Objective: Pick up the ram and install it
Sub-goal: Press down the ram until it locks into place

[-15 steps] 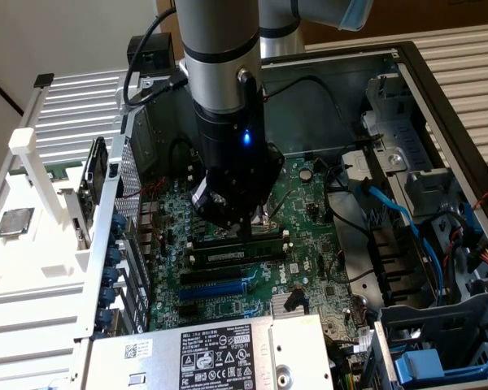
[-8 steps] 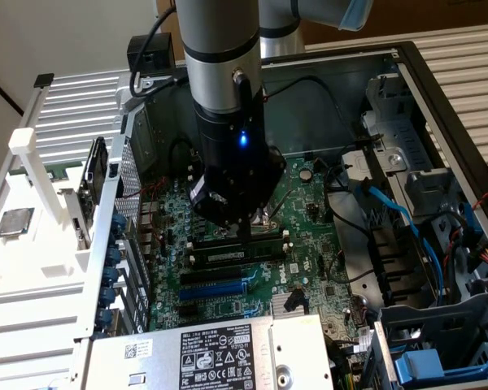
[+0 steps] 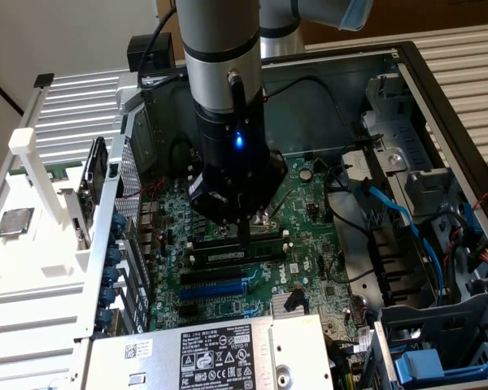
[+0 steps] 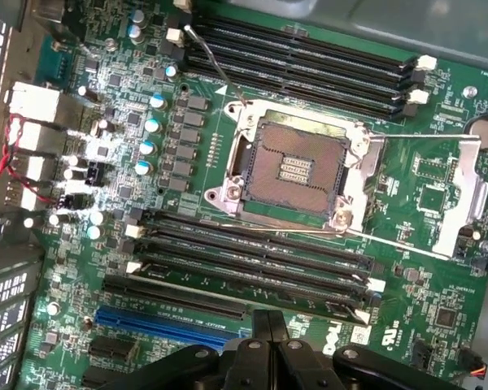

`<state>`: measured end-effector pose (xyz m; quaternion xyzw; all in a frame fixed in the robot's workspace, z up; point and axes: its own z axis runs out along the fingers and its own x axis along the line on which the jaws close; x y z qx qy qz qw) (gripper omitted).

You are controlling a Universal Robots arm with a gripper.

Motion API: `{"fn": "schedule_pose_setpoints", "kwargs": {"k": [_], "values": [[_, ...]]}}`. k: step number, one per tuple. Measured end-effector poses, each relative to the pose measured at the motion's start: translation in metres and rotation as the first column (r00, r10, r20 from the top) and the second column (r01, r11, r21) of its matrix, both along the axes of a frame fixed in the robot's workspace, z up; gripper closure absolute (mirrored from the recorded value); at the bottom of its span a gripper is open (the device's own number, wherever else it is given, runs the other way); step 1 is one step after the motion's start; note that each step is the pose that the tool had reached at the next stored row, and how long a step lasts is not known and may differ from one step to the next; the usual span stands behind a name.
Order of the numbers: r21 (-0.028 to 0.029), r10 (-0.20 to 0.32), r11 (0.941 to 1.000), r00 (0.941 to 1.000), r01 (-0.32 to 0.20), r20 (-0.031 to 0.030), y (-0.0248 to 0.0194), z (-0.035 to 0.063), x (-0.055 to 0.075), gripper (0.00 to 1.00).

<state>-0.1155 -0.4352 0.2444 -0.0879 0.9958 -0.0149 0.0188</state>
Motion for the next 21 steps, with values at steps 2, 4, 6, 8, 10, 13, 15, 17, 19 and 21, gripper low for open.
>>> {"fn": "schedule_pose_setpoints", "kwargs": {"k": [2, 4, 6, 8, 10, 13, 15, 17, 19, 21], "values": [[-0.0001, -0.031, 0.9995, 0.9995, 0.031, 0.0, 0.0, 0.0, 0.0, 0.9], [0.0, -0.061, 0.9981, 0.9981, 0.061, 0.0, 0.0, 0.0, 0.0, 0.9], [0.0002, -0.083, 0.9965, 0.9965, 0.083, 0.0, 0.0, 0.0, 0.0, 0.9], [0.0003, -0.091, 0.9958, 0.9958, 0.091, 0.0, 0.0, 0.0, 0.0, 0.9], [0.0002, -0.092, 0.9957, 0.9957, 0.092, 0.0, 0.0, 0.0, 0.0, 0.9], [0.0002, -0.093, 0.9957, 0.9957, 0.093, 0.0, 0.0, 0.0, 0.0, 0.9], [0.0002, -0.099, 0.9951, 0.9951, 0.099, 0.0, 0.0, 0.0, 0.0, 0.9], [0.0004, -0.109, 0.994, 0.994, 0.109, -0.0001, 0.0, 0.0, 0.0, 0.9], [0.0004, -0.111, 0.9938, 0.9938, 0.111, 0.0, 0.0, 0.0, 0.0, 0.9], [0.0004, -0.111, 0.9938, 0.9938, 0.111, 0.0, 0.0, 0.0, 0.0, 0.9]]}}
